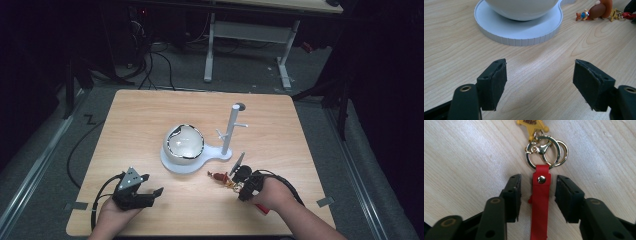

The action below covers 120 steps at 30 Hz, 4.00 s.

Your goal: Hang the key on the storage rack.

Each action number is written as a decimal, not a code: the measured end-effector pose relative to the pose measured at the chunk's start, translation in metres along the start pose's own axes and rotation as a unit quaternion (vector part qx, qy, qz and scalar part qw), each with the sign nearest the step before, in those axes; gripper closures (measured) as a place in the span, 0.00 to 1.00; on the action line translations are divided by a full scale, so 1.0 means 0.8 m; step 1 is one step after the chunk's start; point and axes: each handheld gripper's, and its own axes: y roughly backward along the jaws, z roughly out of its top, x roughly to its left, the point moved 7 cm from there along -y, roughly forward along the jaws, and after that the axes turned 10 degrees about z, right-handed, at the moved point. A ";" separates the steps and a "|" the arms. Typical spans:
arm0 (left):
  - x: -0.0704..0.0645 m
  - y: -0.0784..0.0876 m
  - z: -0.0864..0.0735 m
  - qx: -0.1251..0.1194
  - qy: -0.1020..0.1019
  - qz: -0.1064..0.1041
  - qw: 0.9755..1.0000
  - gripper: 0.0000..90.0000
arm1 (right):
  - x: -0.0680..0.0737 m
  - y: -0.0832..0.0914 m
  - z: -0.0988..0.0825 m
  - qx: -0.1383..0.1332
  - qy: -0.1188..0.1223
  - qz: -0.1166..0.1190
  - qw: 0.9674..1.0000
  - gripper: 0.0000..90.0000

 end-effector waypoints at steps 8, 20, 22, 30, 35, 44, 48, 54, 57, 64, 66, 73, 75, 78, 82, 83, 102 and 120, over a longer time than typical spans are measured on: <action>0.001 0.000 0.000 -0.001 -0.003 0.003 1.000 0.35 | -0.005 0.001 0.003 0.029 -0.004 0.004 1.000 0.76; 0.000 0.003 0.002 -0.013 0.000 0.002 1.000 0.40 | -0.002 0.001 0.008 0.043 0.020 -0.009 0.999 0.83; 0.000 0.003 0.002 -0.014 -0.001 0.006 1.000 0.38 | -0.002 0.000 0.008 0.038 0.023 -0.006 0.999 0.83; -0.001 0.000 0.001 -0.012 -0.011 0.013 1.000 0.34 | 0.000 0.024 0.001 0.021 0.015 0.003 1.000 0.83; -0.004 -0.001 0.000 -0.009 -0.019 0.012 1.000 0.34 | -0.003 0.052 -0.004 0.013 0.008 0.002 1.000 0.83; -0.004 -0.002 -0.002 -0.007 -0.023 0.011 1.000 0.34 | -0.003 0.107 -0.009 0.006 0.005 -0.014 1.000 0.83; -0.005 -0.002 -0.002 -0.006 -0.023 0.010 1.000 0.34 | -0.005 0.129 -0.010 0.004 0.008 -0.026 1.000 0.83; -0.005 -0.002 -0.002 -0.005 -0.024 0.009 1.000 0.34 | -0.008 0.159 -0.011 -0.009 0.004 -0.032 0.999 0.83; -0.006 -0.003 -0.003 -0.004 -0.025 0.008 1.000 0.34 | -0.010 0.168 -0.011 -0.010 0.004 -0.038 0.999 0.83; -0.006 -0.003 -0.004 -0.002 -0.030 0.008 1.000 0.34 | -0.018 0.201 -0.009 -0.021 -0.011 -0.049 0.999 0.83; -0.006 -0.003 -0.004 -0.002 -0.029 0.008 1.000 0.34 | -0.021 0.209 -0.008 -0.029 -0.019 -0.041 0.999 0.83; -0.006 -0.003 -0.003 -0.003 -0.029 0.008 1.000 0.34 | -0.027 0.239 0.005 -0.044 -0.033 -0.046 0.997 0.83; -0.006 -0.003 -0.003 -0.003 -0.030 0.007 1.000 0.34 | -0.030 0.247 0.011 -0.045 -0.031 -0.053 0.997 0.83; -0.006 -0.003 -0.003 -0.003 -0.030 0.006 1.000 0.34 | -0.033 0.257 0.019 -0.049 -0.035 -0.058 0.997 0.83; -0.006 -0.002 -0.004 -0.003 -0.030 0.006 1.000 0.34 | -0.038 0.264 0.028 -0.052 -0.036 -0.062 0.996 0.83; -0.006 -0.002 -0.004 -0.003 -0.030 0.006 1.000 0.34 | -0.039 0.265 0.031 -0.052 -0.039 -0.062 0.996 0.83; -0.007 -0.001 -0.005 0.000 -0.032 0.007 0.999 0.34 | -0.039 0.288 0.080 -0.067 -0.036 -0.070 0.995 0.83; -0.005 0.001 -0.007 0.000 -0.030 0.008 1.000 0.34 | -0.050 0.288 0.106 -0.075 -0.022 -0.072 0.994 0.77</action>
